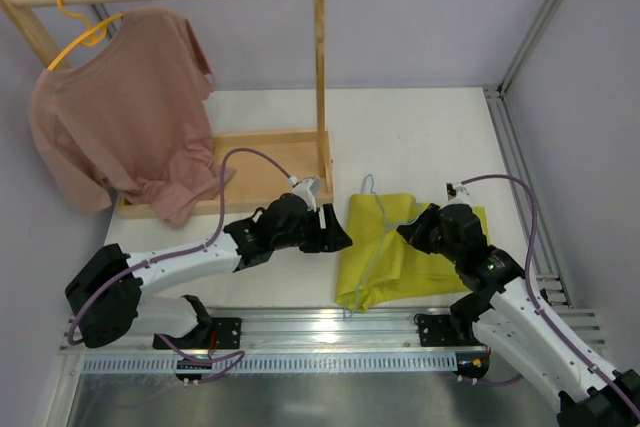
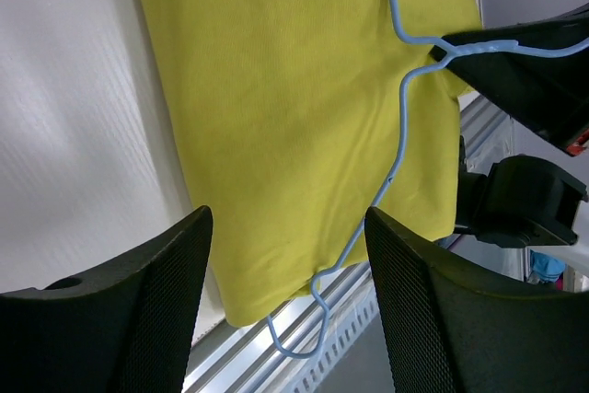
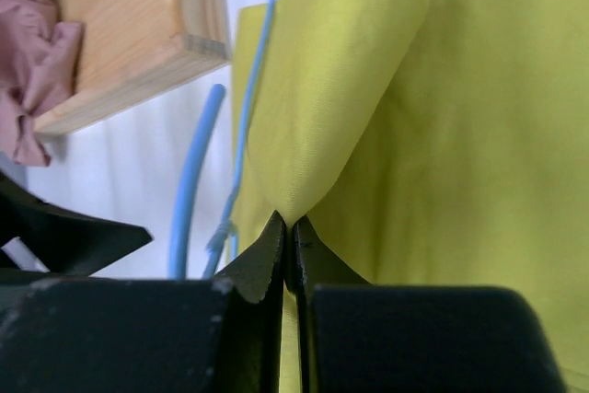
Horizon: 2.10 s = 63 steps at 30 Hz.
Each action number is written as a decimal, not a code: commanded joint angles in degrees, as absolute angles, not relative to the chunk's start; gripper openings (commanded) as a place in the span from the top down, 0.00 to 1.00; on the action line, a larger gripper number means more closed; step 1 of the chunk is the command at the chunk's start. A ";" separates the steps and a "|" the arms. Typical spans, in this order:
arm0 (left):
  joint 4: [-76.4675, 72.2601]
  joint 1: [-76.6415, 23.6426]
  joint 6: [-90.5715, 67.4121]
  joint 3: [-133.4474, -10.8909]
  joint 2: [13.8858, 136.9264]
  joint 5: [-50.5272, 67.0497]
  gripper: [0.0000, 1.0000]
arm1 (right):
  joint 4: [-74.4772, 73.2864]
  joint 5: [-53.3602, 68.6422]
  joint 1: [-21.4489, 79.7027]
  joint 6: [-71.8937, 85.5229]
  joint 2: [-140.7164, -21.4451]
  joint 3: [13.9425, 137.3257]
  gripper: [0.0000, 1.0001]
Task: Place the trousers on the hanger
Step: Place trousers on hanger
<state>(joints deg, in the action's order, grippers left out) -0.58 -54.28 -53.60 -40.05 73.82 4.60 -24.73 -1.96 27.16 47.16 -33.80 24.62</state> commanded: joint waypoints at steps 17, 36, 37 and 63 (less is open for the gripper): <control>-3.16 -54.40 -45.88 -43.07 70.14 6.42 0.25 | -11.34 -10.10 44.11 55.11 -48.51 36.82 0.96; 3.34 -54.40 -48.51 -42.54 73.04 -4.74 0.31 | -19.51 -16.79 45.44 55.37 -38.94 26.90 0.96; 3.08 -54.40 -48.60 -42.37 73.21 -4.83 0.33 | -19.42 -16.79 45.44 55.46 -38.59 26.29 0.96; 3.95 -54.93 -58.36 -39.73 79.36 -7.73 1.00 | -46.21 -32.16 32.27 42.90 -46.93 43.32 0.96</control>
<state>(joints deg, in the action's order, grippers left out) 1.17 -54.46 -57.10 -40.47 78.70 -4.38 -40.82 -25.89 35.59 46.70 -47.46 38.72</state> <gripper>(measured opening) 0.009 0.044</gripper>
